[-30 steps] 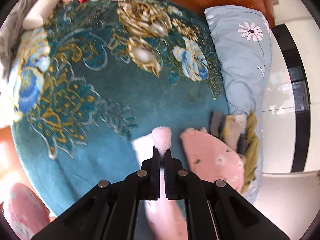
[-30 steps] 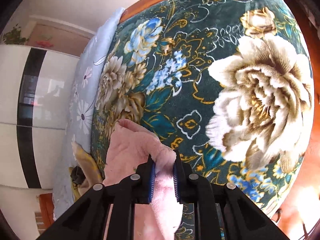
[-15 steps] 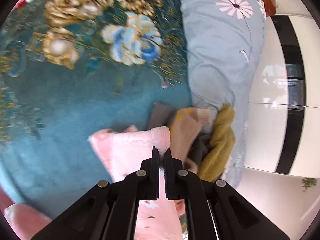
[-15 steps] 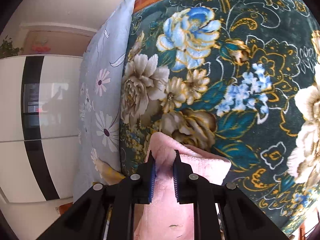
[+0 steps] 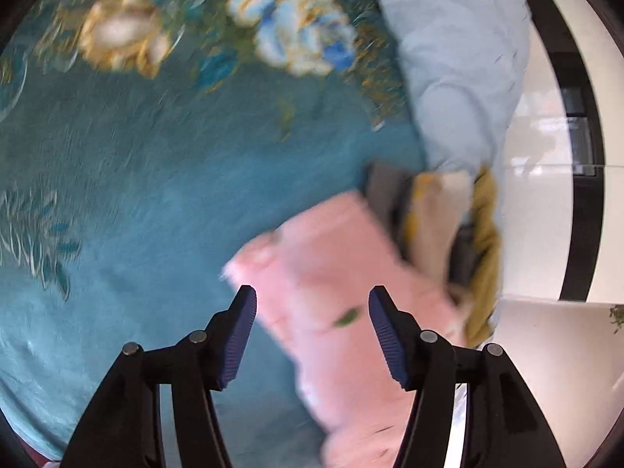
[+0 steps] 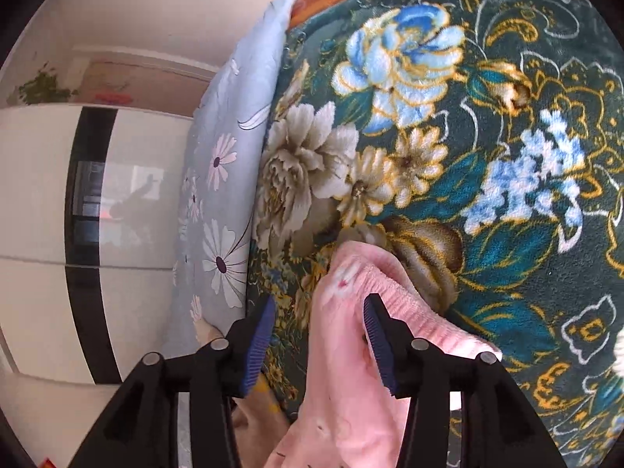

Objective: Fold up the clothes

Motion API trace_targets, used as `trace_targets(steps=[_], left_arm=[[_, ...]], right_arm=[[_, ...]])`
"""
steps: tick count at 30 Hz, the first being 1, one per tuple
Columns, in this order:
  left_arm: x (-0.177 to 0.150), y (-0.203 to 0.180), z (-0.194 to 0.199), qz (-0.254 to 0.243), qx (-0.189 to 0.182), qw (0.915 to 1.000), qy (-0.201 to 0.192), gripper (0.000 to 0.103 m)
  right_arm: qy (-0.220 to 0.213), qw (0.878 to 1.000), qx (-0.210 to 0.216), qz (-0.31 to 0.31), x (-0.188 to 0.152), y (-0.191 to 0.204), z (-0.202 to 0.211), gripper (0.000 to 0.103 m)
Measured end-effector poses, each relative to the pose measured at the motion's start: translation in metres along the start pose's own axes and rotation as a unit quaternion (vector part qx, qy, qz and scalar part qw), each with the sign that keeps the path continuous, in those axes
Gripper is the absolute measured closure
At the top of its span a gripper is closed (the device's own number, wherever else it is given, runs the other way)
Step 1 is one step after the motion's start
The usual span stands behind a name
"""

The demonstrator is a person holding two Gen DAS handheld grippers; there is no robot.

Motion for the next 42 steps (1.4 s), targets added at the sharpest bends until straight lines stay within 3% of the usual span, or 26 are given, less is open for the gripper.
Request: trace_targets(steps=[3, 8, 10, 12, 14, 17, 23, 24, 25, 27, 29, 31, 33, 34, 42], left_arm=[[-0.011, 0.024, -0.026, 0.072, -0.047, 0.9962, 0.016, 0.037], [-0.015, 0.02, -0.049, 0.122, -0.073, 0.9898, 0.003, 0.037], [-0.015, 0.011, -0.055, 0.123, -0.07, 0.9899, 0.005, 0.041], [-0.015, 0.004, -0.059, 0.107, -0.045, 0.9932, 0.013, 0.086], [-0.015, -0.002, -0.063, 0.086, -0.016, 0.996, 0.019, 0.1], [-0.01, -0.006, -0.052, 0.071, -0.012, 0.9974, -0.006, 0.1], [-0.006, -0.004, -0.037, 0.069, -0.007, 0.9975, -0.015, 0.1], [-0.005, -0.004, -0.035, 0.067, -0.007, 0.9976, -0.019, 0.101], [-0.005, -0.005, -0.033, 0.064, -0.006, 0.9976, -0.024, 0.101], [-0.001, -0.004, -0.03, 0.064, -0.009, 0.9976, -0.026, 0.101], [0.004, -0.001, -0.029, 0.064, -0.008, 0.9976, -0.025, 0.1], [0.004, 0.006, -0.032, 0.065, 0.003, 0.9978, -0.012, 0.092], [0.006, 0.016, -0.037, 0.064, 0.025, 0.9976, -0.009, 0.061], [0.007, 0.019, -0.039, 0.064, 0.026, 0.9975, -0.012, 0.057], [0.013, 0.018, -0.053, 0.081, -0.019, 0.9963, -0.019, 0.056]], right_arm=[[0.035, 0.998, -0.003, 0.06, -0.026, 0.0, 0.005, 0.044], [0.135, 0.989, -0.043, 0.045, -0.095, -0.059, -0.007, 0.04], [0.142, 0.988, -0.055, 0.011, -0.113, -0.087, -0.01, 0.04], [0.128, 0.99, -0.048, -0.036, -0.123, -0.108, -0.012, 0.04], [0.099, 0.992, -0.021, -0.075, -0.125, -0.117, -0.015, 0.036], [0.063, 0.993, 0.012, -0.095, -0.119, -0.117, -0.018, 0.034], [0.03, 0.996, 0.004, -0.079, -0.106, -0.102, -0.034, 0.034], [0.029, 0.996, 0.004, -0.083, -0.103, -0.099, -0.037, 0.039], [0.03, 0.996, -0.002, -0.087, -0.102, -0.097, -0.039, 0.056], [0.037, 0.995, -0.023, -0.092, -0.098, -0.095, -0.044, 0.074], [0.04, 0.995, -0.034, -0.084, -0.096, -0.09, -0.046, 0.077], [0.044, 0.996, -0.038, -0.07, -0.094, -0.086, -0.046, 0.077], [0.05, 0.996, -0.044, -0.057, -0.094, -0.086, -0.046, 0.077], [0.052, 0.996, -0.044, -0.055, -0.094, -0.086, -0.046, 0.077], [0.05, 0.996, -0.049, -0.063, -0.096, -0.089, -0.045, 0.077]])
Point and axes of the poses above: each gripper's, at about its wrist camera, not at the fingertips, and z roughly against the way its jaws point, y to its left, x to its top, the point moved 6 cm from there along -z, roughly the way its jaws point, and after that the axes turned 7 degrees about x, right-handed, at the moved point
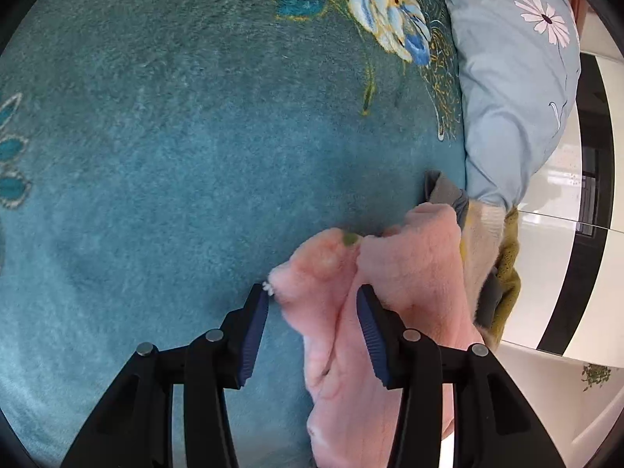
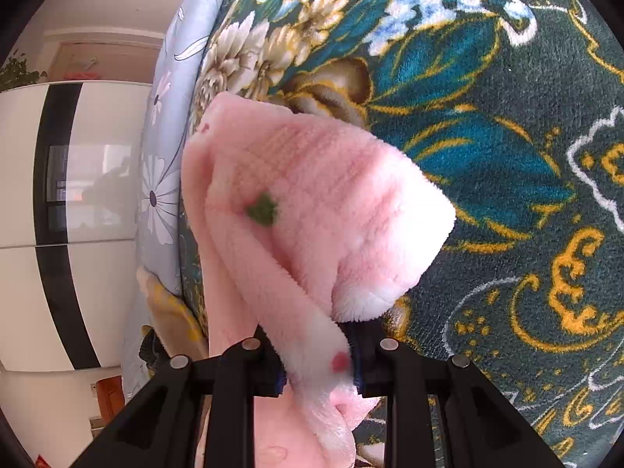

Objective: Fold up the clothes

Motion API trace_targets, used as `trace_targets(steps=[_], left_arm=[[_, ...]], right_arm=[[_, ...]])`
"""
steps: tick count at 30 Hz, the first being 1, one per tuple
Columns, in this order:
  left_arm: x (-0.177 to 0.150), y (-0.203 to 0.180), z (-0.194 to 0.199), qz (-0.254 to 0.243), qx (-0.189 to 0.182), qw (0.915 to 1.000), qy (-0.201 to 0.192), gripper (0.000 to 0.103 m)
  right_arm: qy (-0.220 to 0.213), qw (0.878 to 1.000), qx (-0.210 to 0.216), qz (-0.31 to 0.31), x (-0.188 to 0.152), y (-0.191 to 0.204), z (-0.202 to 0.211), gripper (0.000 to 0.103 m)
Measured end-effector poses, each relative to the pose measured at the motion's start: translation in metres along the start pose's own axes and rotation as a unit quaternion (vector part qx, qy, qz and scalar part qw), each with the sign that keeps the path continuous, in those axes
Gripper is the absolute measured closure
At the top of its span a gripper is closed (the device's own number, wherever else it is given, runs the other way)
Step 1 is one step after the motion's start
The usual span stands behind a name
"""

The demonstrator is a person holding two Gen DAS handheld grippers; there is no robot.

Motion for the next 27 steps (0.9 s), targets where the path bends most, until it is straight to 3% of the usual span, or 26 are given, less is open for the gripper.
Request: trace_targets(steps=[2, 4, 5, 6, 9, 14, 16, 20, 22, 24, 25, 27], left_arm=[[-0.002, -0.003, -0.003, 0.002, -0.009, 1.0, 0.002, 0.057], [-0.002, -0.005, -0.004, -0.004, -0.008, 1.0, -0.001, 0.067], [-0.002, -0.006, -0.004, -0.007, -0.008, 0.9999, -0.004, 0.09], [-0.002, -0.008, -0.002, -0.015, 0.001, 0.9999, -0.008, 0.099], [0.0, -0.012, 0.008, -0.037, 0.024, 0.9986, -0.028, 0.099], [0.004, -0.04, 0.061, -0.086, 0.019, 0.9936, -0.07, 0.1], [0.0, -0.066, 0.095, -0.136, 0.002, 0.9859, -0.097, 0.1], [-0.029, -0.098, 0.163, -0.213, -0.068, 0.9637, -0.146, 0.1], [-0.041, -0.088, 0.192, -0.229, -0.081, 0.9549, -0.171, 0.1], [-0.047, -0.062, 0.201, -0.239, -0.04, 0.9508, -0.193, 0.099], [-0.047, -0.042, 0.193, -0.239, 0.013, 0.9527, -0.188, 0.099], [-0.042, 0.005, 0.163, -0.216, 0.126, 0.9565, -0.151, 0.099]], right_arm=[[-0.002, 1.0, -0.005, 0.001, 0.0, 0.001, 0.0, 0.077], [-0.003, 1.0, -0.009, 0.002, -0.001, 0.001, 0.0, 0.077], [-0.003, 1.0, -0.011, 0.003, 0.0, 0.001, 0.0, 0.077], [-0.004, 1.0, -0.013, 0.004, 0.0, 0.001, 0.001, 0.077], [-0.006, 1.0, -0.019, 0.011, 0.0, 0.001, 0.003, 0.079], [-0.005, 1.0, -0.017, 0.012, 0.002, 0.014, 0.015, 0.088], [0.0, 1.0, 0.011, 0.026, 0.005, 0.037, 0.026, 0.09], [0.006, 0.99, 0.087, 0.112, 0.008, 0.102, 0.069, 0.092], [-0.007, 0.982, 0.124, 0.142, 0.008, 0.122, 0.097, 0.092], [-0.026, 0.975, 0.149, 0.161, 0.007, 0.125, 0.121, 0.092], [-0.031, 0.974, 0.144, 0.172, 0.007, 0.117, 0.13, 0.092], [-0.026, 0.977, 0.091, 0.193, 0.004, 0.08, 0.14, 0.092]])
Point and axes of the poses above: each gripper's, at about its wrist camera, not at the fingertips, and z roughly against the way its jaws point, y to its left, x to its top, the point moved 6 cm from there along -z, roughly the way its jaws point, and after that the axes turned 7 degrees about x, right-handed, at the moved point
